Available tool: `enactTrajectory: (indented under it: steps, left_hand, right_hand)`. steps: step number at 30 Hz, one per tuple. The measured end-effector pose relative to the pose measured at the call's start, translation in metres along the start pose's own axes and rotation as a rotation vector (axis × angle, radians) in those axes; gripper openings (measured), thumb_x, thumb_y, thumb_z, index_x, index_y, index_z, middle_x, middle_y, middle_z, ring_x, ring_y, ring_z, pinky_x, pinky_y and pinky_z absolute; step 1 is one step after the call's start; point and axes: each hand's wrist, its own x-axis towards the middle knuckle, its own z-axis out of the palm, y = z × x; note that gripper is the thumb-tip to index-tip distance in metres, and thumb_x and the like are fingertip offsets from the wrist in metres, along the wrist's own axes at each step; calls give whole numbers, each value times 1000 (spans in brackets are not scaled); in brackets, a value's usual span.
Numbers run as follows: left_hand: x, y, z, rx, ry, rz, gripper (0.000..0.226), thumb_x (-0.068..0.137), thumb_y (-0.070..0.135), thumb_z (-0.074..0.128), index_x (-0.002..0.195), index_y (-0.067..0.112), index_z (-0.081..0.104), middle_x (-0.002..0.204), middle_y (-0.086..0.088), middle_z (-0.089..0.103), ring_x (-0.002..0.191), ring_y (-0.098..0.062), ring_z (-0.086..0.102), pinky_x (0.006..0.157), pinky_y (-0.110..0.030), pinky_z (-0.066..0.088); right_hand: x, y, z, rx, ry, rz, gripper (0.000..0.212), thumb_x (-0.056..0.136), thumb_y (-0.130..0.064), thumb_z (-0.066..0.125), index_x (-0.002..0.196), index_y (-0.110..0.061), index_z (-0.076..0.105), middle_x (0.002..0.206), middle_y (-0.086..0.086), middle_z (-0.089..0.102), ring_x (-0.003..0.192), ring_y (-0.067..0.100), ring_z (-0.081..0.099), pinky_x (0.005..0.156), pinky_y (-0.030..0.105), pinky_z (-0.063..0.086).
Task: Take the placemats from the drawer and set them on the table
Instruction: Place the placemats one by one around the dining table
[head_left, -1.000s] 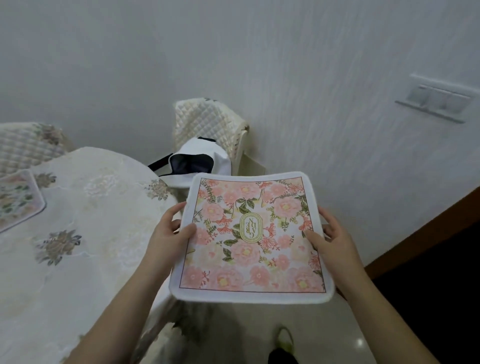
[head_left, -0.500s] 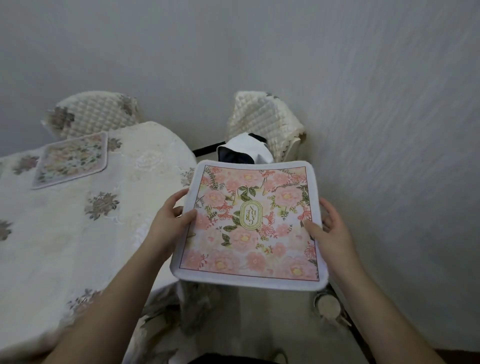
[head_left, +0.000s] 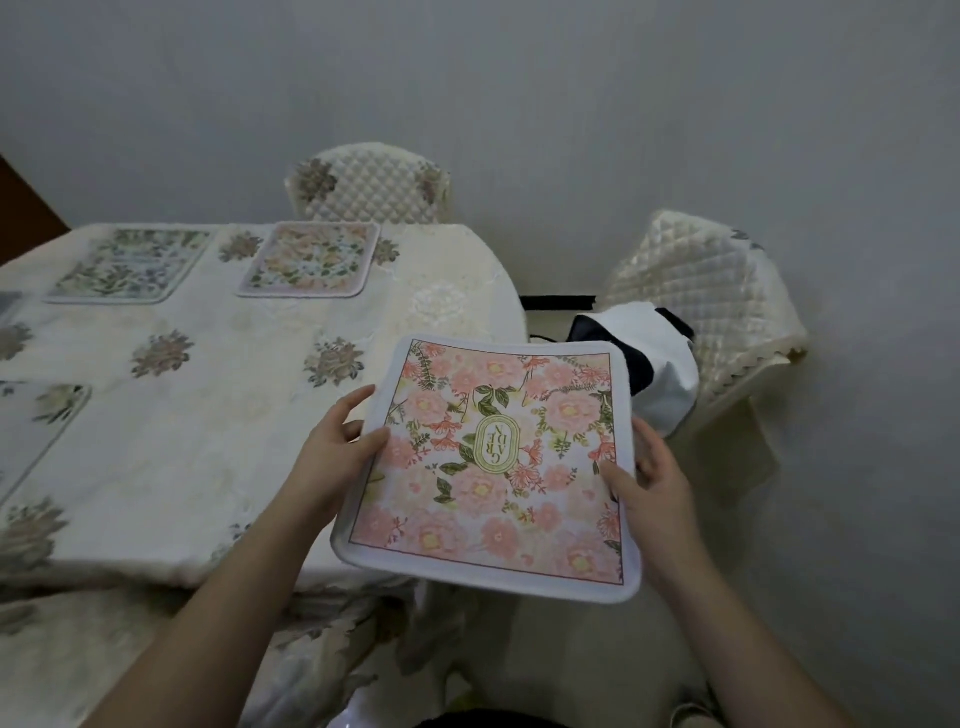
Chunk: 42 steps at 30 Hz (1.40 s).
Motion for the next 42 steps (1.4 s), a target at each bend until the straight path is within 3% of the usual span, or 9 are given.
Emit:
enactTrajectory:
  steps: [5,12,19,24,29,34,39,42]
  left_hand:
    - [30,-8,-42,-7,103,-5,50,97,14,62,138,40,49,101,-3,76,83,-26,76,74,-52,61]
    - [59,-20,-90,83,209,6,50,97,15,62,139,40,49,100,2,76,80,-18,75,74,-47,62]
    - [83,-36,-114,111,287,-46,50,96,20,64,136,45,48,103,3,76,83,-17,75,77,-47,61]
    - [94,-45,-121,179,393,-109,51,95,22,65,136,47,47,104,8,74,84,-14,74,79,-46,61]
    - [102,-45,-118,206,505,-187,50,97,19,62,141,38,47,109,2,72,86,-18,72,78,-42,59]
    - [103,-49,-118,207,597,-245,48,97,16,60,139,37,50,109,0,71,79,-20,69,67,-33,55]
    - [86,-56,-132,179,643,-235,47,95,18,65,136,39,53,106,4,73,89,-16,72,79,-39,60]
    - [78,-63,-145,155,674,-230,46,94,16,65,133,39,56,105,4,73,86,-15,72,75,-34,60]
  right_hand:
    - [35,-5,52,-46,-92,-11,51,93,-10,62,131,-41,49,115,-8,67,93,7,70,70,31,60]
    - [69,4,118,-41,-199,30,56,94,-4,59,141,-30,42,118,-2,64,89,2,70,62,22,57]
    - [109,19,157,-79,-313,122,63,94,-8,61,143,-39,35,118,-1,62,98,17,68,71,34,59]
    - [143,27,181,-186,-467,156,68,94,-12,61,145,-41,27,118,-3,60,99,14,65,78,39,57]
    - [173,28,200,-251,-586,187,72,93,-14,63,147,-39,22,116,-1,62,93,4,63,71,29,52]
    - [182,28,212,-263,-691,227,76,93,-8,61,150,-34,17,109,-5,61,89,1,62,63,20,48]
    - [176,36,230,-307,-737,242,81,93,-6,59,151,-35,10,110,-5,61,92,10,64,82,39,53]
    - [168,39,242,-318,-781,235,81,93,-3,58,152,-31,10,106,-11,60,92,4,61,79,33,50]
